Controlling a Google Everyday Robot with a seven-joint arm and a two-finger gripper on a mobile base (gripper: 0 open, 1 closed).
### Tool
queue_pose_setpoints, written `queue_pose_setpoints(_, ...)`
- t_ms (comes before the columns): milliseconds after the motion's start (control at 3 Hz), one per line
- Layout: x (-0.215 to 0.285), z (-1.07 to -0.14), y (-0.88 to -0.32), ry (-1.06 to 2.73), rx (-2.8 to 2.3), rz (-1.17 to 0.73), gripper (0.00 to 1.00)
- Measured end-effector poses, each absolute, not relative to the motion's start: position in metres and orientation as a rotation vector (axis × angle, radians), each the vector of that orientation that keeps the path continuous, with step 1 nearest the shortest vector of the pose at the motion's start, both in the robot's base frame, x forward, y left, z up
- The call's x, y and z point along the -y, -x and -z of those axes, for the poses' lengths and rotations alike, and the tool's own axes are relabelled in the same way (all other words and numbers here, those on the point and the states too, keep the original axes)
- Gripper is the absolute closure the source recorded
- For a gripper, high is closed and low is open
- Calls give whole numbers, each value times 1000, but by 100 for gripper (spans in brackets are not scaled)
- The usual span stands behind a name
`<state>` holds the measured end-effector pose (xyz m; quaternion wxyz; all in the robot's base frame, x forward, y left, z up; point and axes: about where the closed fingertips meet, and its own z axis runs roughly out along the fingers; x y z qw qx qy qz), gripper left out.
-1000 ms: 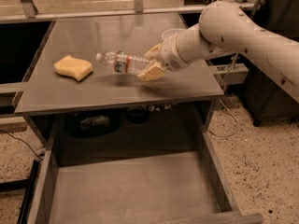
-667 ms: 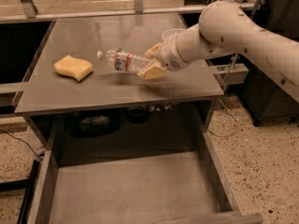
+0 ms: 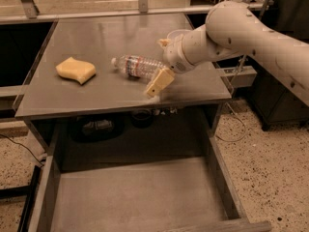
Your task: Pick water bottle from top drawer and place on counter
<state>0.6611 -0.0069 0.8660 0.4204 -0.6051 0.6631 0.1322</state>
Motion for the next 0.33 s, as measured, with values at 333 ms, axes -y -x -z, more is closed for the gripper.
queue_pose_setpoints(333, 7, -866, -661, 1517, -1662, -331, 0)
